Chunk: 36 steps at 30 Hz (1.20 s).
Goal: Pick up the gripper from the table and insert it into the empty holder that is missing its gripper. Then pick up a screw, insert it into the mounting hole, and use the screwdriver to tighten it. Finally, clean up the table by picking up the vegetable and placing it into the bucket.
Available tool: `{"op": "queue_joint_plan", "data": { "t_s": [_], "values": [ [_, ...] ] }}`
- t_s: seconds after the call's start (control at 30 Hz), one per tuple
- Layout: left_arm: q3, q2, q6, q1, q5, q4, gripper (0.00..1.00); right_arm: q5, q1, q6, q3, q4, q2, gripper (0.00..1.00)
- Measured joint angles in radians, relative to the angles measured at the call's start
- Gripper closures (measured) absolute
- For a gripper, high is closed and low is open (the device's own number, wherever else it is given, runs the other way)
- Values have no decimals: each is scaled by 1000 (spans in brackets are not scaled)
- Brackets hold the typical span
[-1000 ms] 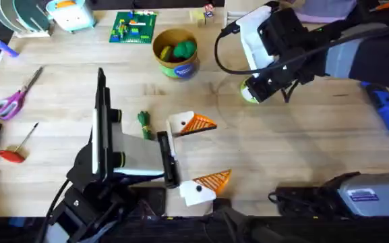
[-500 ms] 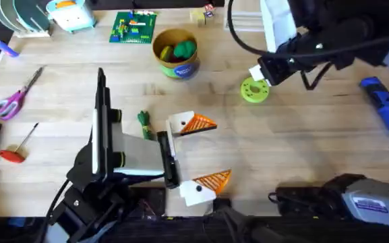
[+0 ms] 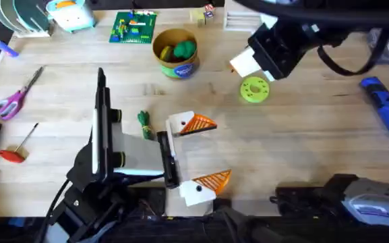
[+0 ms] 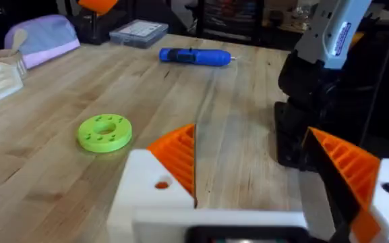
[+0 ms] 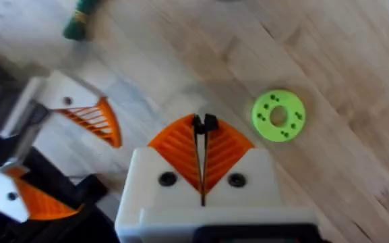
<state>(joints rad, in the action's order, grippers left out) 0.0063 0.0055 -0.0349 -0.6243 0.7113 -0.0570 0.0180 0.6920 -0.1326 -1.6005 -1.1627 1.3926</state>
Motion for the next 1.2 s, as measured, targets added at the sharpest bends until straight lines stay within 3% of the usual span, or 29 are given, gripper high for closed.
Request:
{"op": "queue_joint_plan", "data": {
  "t_s": [0.2, 0.3, 0.47, 1.2],
  "values": [
    [0, 0, 0, 0, 0, 0, 7, 58, 131, 66, -136, -119, 44, 994],
    [0, 0, 0, 0, 0, 0, 7, 72, 228, 90, -197, -150, 140, 994],
    [0, 0, 0, 0, 0, 0, 7, 77, 295, 105, -199, -151, 198, 994],
    [0, 0, 0, 0, 0, 0, 8, 81, 309, 116, -199, -102, 261, 994]
  ]
}}
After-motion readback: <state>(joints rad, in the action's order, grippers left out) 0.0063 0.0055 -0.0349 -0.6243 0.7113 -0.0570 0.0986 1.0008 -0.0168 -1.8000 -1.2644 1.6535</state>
